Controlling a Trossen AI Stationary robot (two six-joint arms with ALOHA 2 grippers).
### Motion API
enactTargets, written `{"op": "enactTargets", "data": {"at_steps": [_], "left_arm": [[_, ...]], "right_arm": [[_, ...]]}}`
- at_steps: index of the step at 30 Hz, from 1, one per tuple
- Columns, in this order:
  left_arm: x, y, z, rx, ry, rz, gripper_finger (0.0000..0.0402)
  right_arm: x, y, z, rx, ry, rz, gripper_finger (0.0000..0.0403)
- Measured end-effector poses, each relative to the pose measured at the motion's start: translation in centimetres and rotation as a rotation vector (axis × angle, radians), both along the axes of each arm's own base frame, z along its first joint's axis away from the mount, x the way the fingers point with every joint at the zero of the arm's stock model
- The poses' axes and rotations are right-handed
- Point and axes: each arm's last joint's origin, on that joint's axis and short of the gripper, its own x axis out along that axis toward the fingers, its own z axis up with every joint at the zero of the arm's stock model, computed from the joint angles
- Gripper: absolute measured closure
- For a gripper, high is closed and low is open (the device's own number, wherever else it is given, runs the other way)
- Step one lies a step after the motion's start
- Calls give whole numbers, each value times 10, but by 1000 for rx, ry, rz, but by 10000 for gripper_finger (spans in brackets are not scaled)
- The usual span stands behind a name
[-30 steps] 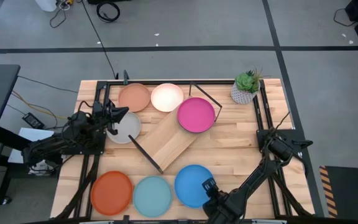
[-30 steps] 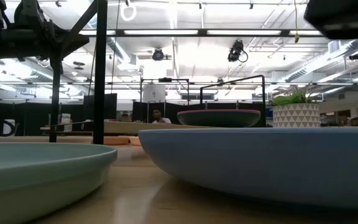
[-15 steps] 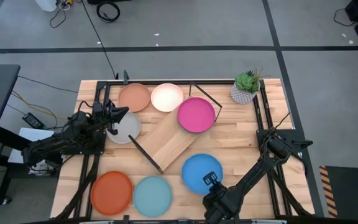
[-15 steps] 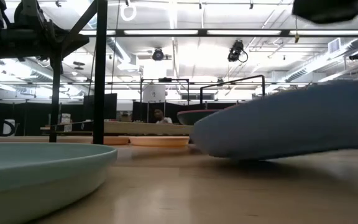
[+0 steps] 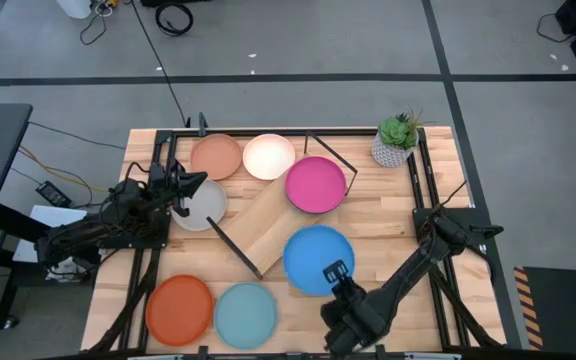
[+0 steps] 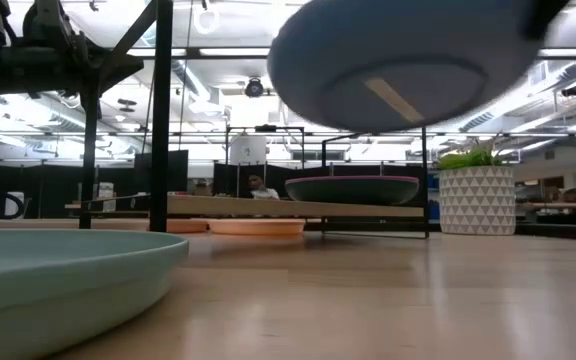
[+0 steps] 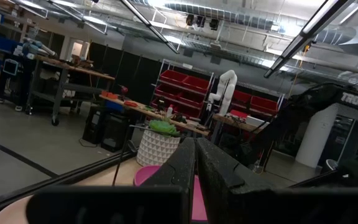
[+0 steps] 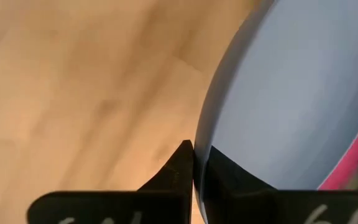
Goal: Place and stack plates onto a shelf
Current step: Stack the blue plate on top of the pink plate
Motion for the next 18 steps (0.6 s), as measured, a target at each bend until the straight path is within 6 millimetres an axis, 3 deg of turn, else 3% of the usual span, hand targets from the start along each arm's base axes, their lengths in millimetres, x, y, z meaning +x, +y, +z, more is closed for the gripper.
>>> {"op": "enactTargets", "data": {"at_steps": [8, 18], "left_arm": [[0, 0, 0, 0, 0, 0, 377], [0, 0, 0, 0, 0, 0, 377]], "right_arm": [[16, -54, 16, -76, -76, -112, 382], [38, -143, 9, -67, -133, -277, 381]]}}
